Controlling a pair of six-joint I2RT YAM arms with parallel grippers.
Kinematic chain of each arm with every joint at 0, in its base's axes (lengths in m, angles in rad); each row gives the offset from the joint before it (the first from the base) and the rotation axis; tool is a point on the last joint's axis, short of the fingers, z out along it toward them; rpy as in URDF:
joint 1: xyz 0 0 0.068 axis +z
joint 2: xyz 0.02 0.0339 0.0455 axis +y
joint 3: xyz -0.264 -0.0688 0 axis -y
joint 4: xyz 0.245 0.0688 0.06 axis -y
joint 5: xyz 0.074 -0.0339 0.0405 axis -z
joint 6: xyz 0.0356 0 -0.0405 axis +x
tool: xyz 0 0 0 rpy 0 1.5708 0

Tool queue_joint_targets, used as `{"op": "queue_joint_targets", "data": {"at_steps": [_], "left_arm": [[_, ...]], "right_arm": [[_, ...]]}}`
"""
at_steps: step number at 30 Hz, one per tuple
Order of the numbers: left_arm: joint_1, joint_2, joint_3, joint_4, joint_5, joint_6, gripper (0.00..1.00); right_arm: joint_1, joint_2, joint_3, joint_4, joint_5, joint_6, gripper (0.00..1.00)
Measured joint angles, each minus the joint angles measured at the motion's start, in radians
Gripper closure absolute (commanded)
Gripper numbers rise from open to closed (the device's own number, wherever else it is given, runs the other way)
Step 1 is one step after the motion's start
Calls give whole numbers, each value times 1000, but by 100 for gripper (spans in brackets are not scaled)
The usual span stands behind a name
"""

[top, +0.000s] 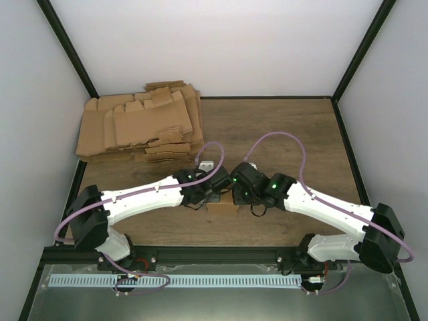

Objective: Fold the paper box

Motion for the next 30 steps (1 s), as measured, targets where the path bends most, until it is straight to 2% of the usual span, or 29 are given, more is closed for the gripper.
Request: {"op": "queue_joint_targets", "data": {"at_steps": [20,30], "left_arm": [[-5,-3,-6,6,-9,-1,96],[-5,-3,-12,13,-10,8,96]], "right_arm": [[5,-2,-8,-5,16,5,99],[10,-24,-66,60,24,23,99]]}}
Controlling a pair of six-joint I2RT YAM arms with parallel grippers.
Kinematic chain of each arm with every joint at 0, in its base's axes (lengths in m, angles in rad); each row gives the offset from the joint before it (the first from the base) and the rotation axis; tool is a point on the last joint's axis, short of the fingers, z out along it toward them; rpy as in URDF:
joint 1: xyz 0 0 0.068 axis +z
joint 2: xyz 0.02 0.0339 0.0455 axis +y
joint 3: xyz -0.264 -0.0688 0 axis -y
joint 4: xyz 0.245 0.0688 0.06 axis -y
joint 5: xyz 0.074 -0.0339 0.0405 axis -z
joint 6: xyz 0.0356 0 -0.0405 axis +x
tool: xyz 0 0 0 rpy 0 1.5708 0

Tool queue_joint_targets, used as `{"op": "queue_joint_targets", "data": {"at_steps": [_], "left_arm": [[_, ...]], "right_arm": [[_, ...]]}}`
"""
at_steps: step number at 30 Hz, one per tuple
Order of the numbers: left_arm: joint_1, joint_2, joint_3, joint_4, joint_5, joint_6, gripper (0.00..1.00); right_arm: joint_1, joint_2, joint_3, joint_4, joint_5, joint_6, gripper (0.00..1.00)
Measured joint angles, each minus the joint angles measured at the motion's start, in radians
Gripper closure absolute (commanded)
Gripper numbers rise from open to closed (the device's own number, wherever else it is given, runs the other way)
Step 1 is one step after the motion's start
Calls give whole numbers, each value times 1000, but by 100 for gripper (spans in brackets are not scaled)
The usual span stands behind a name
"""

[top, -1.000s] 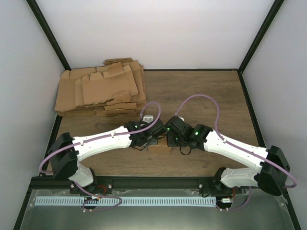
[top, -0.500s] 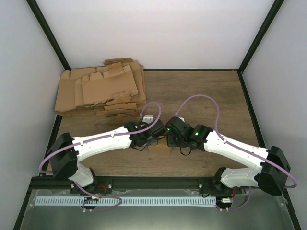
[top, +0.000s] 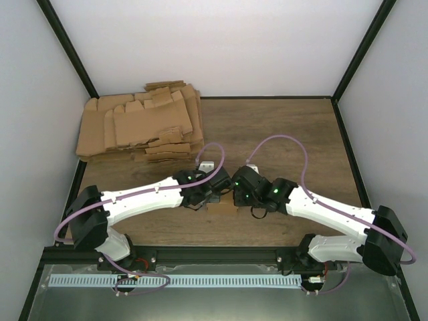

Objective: Fold the paper box

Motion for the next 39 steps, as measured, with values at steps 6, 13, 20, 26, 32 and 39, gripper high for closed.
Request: {"op": "queue_joint_targets", "data": {"at_steps": [6,13,20,26,32,39], "left_arm": [[0,-11,-26,16,3,18,96],[3,-17,-42,35,-5,32,96],[-3,-33,-74,75,-16,18,90],[-9,-46,-89,93,6,-29,82],[-9,-55,-86,64,13,-53,68],[-10,-56,-73,31,33,-55,63]], "right_arm": [[12,10,-14,35,30,6,99],[14,15,-21,58,52,20,99],[33,5,-35,72,80,23,98],[61,-61,-97,109,90,19,86],[77,-89,-95,55,65,16,78],[79,-93,-56,-52,64,11,70]]}}
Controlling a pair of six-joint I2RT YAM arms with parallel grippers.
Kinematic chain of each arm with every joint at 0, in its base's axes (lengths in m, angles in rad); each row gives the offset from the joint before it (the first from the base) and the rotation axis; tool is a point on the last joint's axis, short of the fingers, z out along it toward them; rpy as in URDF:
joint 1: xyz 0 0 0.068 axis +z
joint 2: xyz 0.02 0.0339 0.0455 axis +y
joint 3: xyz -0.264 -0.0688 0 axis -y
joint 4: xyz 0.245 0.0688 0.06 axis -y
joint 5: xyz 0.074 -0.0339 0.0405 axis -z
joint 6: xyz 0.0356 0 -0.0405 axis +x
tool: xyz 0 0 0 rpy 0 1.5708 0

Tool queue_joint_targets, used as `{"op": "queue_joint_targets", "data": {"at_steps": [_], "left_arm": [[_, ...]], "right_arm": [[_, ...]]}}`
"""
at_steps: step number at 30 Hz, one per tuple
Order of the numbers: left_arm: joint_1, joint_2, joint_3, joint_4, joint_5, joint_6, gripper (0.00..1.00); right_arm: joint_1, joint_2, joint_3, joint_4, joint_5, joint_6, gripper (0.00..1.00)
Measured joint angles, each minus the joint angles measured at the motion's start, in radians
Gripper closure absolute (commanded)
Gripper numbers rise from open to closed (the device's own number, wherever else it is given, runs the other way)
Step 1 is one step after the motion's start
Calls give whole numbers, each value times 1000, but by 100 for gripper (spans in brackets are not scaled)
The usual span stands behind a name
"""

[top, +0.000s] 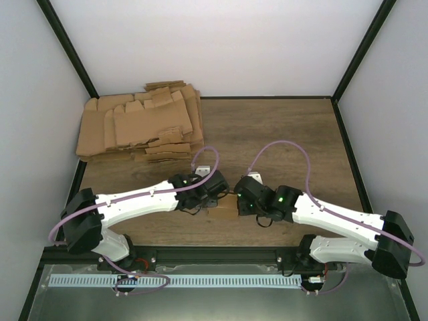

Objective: Fold the paper box

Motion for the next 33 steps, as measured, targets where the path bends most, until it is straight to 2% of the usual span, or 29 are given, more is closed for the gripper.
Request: {"op": "queue_joint_targets", "data": {"at_steps": [4,10,15,17,22,23,33], "left_arm": [[-1,-12,3,-12,6,14,59],[-1,-55,11,-8,13,38,59],[-1,-64,21,0,13,50,71],[-1,-63,23,1,14,50,76],[-1,-48,31,2,16,54,93],[-2,-44,34,4,17,52,96],[-4,-35,40,11,27,76,96]], "right_arm": [[0,0,21,-36,1,0,69],[0,-1,48,-63,3,0,69],[0,-1,63,-64,6,-5,70],[0,-1,64,-64,11,-7,74],[0,7,68,-61,13,-8,98],[1,9,72,-60,11,-10,99],[2,13,74,-53,-2,-5,99]]}}
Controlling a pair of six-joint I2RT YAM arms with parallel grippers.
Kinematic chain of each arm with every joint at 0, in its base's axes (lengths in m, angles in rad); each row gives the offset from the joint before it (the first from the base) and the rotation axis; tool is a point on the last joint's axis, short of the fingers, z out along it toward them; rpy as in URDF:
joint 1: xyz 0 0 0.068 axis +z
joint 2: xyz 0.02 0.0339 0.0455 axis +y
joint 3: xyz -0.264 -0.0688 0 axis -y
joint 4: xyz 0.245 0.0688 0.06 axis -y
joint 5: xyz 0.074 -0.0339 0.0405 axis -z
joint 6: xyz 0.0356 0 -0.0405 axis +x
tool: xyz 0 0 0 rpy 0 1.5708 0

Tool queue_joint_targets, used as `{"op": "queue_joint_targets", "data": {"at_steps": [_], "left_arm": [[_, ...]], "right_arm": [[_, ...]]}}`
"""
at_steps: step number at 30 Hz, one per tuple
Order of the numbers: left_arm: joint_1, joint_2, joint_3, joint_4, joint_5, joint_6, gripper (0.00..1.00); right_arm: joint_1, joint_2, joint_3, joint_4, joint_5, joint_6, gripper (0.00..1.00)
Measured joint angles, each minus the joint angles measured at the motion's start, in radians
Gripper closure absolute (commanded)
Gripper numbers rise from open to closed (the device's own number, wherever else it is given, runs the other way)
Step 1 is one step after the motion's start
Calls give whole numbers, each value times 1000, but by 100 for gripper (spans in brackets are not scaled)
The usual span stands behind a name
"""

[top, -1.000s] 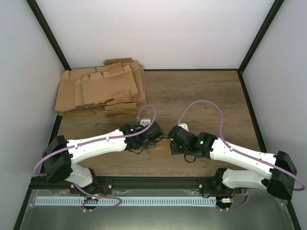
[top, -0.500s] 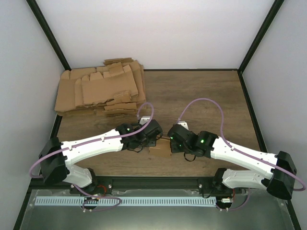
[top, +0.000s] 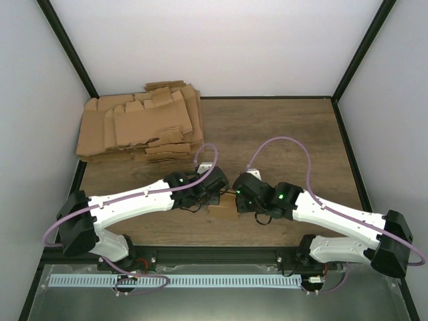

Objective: Fold the paper box

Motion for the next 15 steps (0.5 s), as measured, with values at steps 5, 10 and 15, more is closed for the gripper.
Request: {"op": "queue_joint_targets", "data": {"at_steps": [5,10,15], "left_arm": [[0,-16,-41,42,7,1,96],[-1,-61,-121,130,16,-3,96],[-5,-70,-147,171,7,-10,96]], "right_arm": [[-1,-4,-25,32,-5,18,99],[-1,-19,-63,80,-3,29,99],[-1,-20,-78,104,4,32,99]]}}
